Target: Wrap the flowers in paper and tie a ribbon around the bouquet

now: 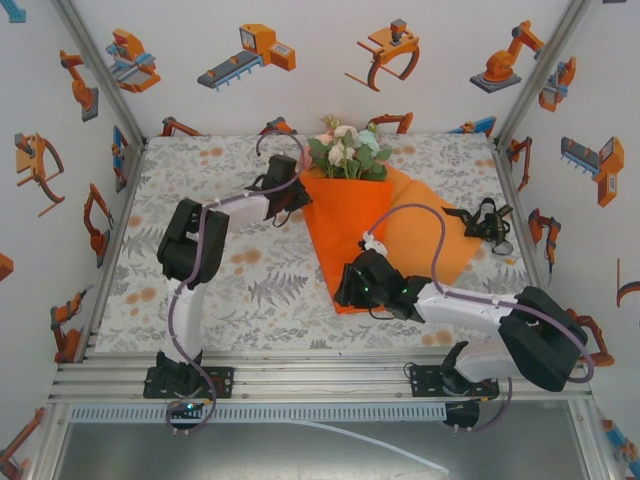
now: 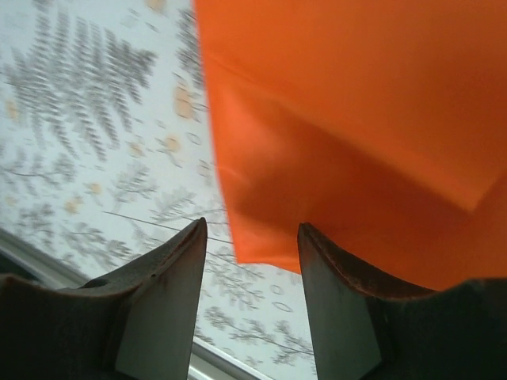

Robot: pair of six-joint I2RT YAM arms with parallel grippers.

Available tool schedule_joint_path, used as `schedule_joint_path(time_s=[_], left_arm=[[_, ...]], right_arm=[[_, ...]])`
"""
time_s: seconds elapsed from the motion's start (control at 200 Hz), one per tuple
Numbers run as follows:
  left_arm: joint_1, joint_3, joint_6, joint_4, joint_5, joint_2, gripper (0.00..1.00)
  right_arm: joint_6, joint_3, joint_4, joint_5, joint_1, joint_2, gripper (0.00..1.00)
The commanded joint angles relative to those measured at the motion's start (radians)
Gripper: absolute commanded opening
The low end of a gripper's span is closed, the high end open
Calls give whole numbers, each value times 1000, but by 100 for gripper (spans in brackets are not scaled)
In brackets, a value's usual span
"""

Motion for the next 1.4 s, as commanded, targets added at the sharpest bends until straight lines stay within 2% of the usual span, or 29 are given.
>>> schedule_joint_path(time_s=[0.0, 0.19, 0.34, 0.421, 0.556, 0.676, 0.776, 0.896, 1.021, 1.116, 1.262, 1.397], left_arm=[[32, 48, -32, 30, 53, 67, 23], [74, 68, -23, 27, 62, 62, 24], [88, 28, 34, -5, 44, -91, 31], [84, -24, 47, -18, 44, -200, 35], [21, -173, 28, 30, 39, -361, 39], [-77, -261, 52, 18, -25, -422, 41], [-142, -301, 32, 27, -55, -411, 41], [-198, -329, 20, 44, -56, -368, 41], [-214, -334, 26, 62, -60, -317, 41], [-214, -326, 36, 67, -71, -285, 41], [-208, -306, 40, 113, -83, -226, 41], [-200, -254, 39, 145, -85, -158, 41]], right_arm=[[53, -37, 38, 20, 1, 22, 49], [65, -8, -30, 1, 1, -79, 49], [17, 84, -157, 85, -6, -213, 50], [9, 106, -184, 130, -44, -256, 52], [11, 107, -156, 63, -152, -235, 52], [23, 93, -100, -6, -162, -170, 51], [53, 47, -49, -30, -162, -127, 51], [47, -6, -49, 8, -164, -108, 51], [19, -31, -90, 55, -164, -111, 51], [-29, 16, -176, 61, -160, -145, 50], [-117, 136, -294, 134, -39, -195, 51], [-63, 175, -183, 59, 13, -127, 50]])
